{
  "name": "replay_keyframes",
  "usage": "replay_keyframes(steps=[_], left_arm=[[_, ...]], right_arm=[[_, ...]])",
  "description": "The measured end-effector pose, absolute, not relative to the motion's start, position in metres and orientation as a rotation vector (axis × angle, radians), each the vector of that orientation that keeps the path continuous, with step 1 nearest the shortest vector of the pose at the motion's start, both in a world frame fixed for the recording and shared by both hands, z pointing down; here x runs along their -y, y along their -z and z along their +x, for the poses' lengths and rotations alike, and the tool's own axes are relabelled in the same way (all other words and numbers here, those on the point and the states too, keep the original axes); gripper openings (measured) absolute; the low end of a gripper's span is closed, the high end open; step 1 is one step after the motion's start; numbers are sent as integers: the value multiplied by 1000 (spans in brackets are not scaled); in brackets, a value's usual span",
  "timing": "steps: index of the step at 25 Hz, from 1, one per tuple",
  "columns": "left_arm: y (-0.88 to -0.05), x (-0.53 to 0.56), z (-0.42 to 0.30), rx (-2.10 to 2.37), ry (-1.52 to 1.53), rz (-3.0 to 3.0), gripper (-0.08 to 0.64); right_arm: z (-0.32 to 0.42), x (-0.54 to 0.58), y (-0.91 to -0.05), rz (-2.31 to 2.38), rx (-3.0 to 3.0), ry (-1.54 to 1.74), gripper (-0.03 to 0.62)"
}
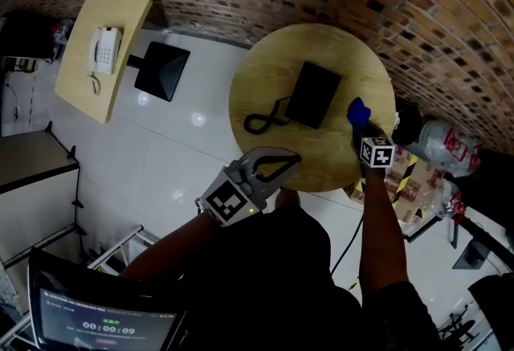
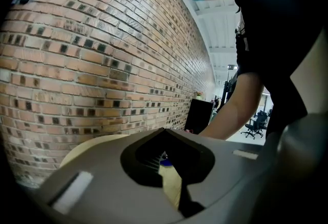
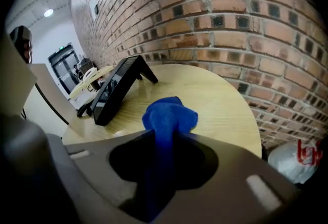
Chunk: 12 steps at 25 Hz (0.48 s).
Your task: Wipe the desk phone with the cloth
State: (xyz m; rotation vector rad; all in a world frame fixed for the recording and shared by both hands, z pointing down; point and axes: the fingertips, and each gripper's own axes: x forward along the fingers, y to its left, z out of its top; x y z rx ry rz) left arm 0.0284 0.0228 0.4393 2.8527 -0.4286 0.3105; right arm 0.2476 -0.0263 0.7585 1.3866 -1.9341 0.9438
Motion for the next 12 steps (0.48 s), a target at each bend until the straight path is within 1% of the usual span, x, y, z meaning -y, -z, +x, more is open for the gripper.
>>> replay_keyframes(steps=[4, 7, 12], left_arm=[[-438, -25, 31, 418, -311, 2860, 5], [-437, -25, 29, 426, -299, 2857, 5], [-431, -25, 19, 436, -287, 2868, 5]], right_arm=[[248, 29, -757, 1383, 1956, -975, 111], [249, 31, -752, 1393, 1946, -967, 162], [257, 42, -708, 1504, 1967, -771, 169]])
